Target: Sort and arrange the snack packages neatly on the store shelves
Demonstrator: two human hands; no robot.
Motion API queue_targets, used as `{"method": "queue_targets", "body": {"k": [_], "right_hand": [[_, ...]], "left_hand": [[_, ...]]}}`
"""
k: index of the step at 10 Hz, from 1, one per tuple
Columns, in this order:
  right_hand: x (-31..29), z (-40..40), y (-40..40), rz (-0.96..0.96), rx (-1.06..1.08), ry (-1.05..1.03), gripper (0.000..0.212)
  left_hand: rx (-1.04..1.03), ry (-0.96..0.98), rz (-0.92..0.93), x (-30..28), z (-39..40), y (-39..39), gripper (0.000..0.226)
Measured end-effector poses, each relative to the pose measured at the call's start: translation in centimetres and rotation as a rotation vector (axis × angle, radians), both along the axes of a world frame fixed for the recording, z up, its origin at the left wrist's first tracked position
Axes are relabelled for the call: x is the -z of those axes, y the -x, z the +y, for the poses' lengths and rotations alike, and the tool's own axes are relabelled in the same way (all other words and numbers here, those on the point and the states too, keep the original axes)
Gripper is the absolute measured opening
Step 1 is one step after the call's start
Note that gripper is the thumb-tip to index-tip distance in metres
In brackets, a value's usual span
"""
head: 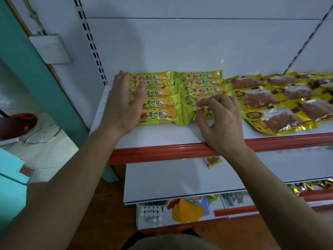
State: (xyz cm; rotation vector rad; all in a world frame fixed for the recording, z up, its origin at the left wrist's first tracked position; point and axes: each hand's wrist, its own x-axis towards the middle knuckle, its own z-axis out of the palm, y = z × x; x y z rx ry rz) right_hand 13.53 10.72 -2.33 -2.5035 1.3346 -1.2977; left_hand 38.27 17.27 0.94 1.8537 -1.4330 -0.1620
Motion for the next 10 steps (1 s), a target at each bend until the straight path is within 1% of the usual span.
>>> {"method": "queue_targets", "body": {"k": [1, 2, 3, 4, 5, 6, 7, 8, 9, 10], "right_hand": [[-0.6, -0.3, 2.1, 0.104, 0.007, -0.042, 0.036], [-0.8, -0.1, 5.2, 0.209, 0.005, -0.103, 0.056], [-1.4, -0.3, 8.9, 0.323, 0.021, -0.131, 0.068], [-3.1, -0.5, 12.6, 0.427, 0.038, -0.178, 0.071], [-4.8, 0.1, 16.0, 0.428, 0.039, -0.2, 0.061], [-5.7, 1.3, 19.4, 0.459, 0.058, -0.224, 0.067], [-6.0, 2.5, 23.4, 0.489, 0.125, -0.325, 0.072], [-6.8, 5.0, 26.9, 0.441, 0.099, -0.363, 0.069], [-8.8, 8.5, 29.1, 0.28, 0.099, -0.307, 0.063], [-11.7, 13.0, 30.3, 0.115, 0.105, -0.185, 0.059]], "left_hand": [[0.039, 0.028, -0.098, 0.4, 0.3, 2.9, 0.085], [0.076, 0.06, -0.216, 0.4, 0.4, 5.5, 0.081], [0.141, 0.049, -0.327, -0.8, -0.1, 8.1, 0.079], [0.263, 0.011, -0.397, -2.2, -0.8, 11.1, 0.082], [0.392, -0.008, -0.494, -3.0, -1.5, 15.1, 0.081], [0.506, -0.029, -0.55, -3.4, -2.0, 19.3, 0.074], [0.629, -0.096, -0.609, -2.9, -2.5, 22.8, 0.064], [0.702, -0.122, -0.625, -2.7, -2.6, 26.0, 0.069], [0.741, -0.157, -0.569, -3.1, -3.2, 29.0, 0.068], [0.72, -0.189, -0.542, -3.2, -4.8, 31.4, 0.067]]}}
